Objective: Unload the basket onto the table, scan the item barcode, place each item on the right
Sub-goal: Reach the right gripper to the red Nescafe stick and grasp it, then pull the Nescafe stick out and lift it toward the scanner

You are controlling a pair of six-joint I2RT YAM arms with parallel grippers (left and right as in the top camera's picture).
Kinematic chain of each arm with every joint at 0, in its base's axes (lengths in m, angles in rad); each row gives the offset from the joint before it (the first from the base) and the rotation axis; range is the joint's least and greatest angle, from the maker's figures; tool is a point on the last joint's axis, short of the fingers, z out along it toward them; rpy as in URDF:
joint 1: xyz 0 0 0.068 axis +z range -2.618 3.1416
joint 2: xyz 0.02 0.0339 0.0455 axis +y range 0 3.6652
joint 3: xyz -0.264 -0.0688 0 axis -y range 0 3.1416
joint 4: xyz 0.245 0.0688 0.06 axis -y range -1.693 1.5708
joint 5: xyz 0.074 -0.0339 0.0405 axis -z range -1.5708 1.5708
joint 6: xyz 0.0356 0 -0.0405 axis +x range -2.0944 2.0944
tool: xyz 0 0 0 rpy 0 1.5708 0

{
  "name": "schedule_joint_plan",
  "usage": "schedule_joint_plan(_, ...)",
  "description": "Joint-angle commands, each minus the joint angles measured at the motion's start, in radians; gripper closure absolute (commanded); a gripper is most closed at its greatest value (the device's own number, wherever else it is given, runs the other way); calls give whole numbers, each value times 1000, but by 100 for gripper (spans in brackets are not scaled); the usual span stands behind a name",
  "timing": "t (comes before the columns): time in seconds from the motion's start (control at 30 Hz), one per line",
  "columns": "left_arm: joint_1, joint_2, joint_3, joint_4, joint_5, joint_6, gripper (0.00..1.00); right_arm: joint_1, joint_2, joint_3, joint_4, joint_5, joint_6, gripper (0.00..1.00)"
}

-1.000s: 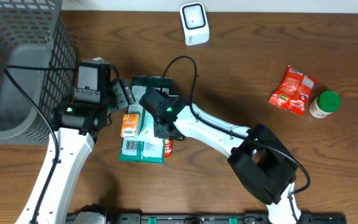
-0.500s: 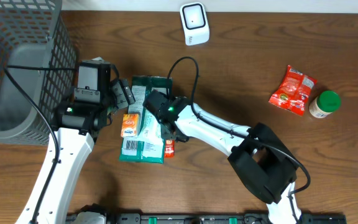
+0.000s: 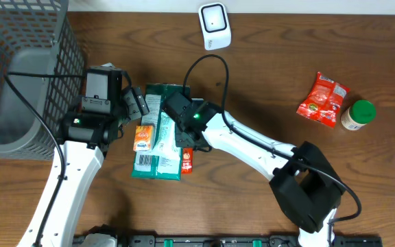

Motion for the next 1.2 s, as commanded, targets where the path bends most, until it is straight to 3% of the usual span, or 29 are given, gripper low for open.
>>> schedule_joint_plan(0.0, 4, 4, 4, 0, -10, 9, 16, 10, 13, 10, 17, -1, 19, 77)
schedule_joint_plan(0.8, 4, 4, 4, 0, -10, 9, 16, 45, 133, 5, 65, 28, 67, 83)
schedule_joint_plan(0.93, 4, 4, 4, 0, -10, 9, 15, 39, 135, 5, -3, 131, 68, 83)
schedule_joint_plan(1.1, 4, 4, 4, 0, -10, 9, 16, 25, 135, 5, -51, 146, 67, 88)
schedule_joint_plan(1.17, 4, 4, 4, 0, -10, 9, 16, 19, 135, 5, -60, 146, 67, 99)
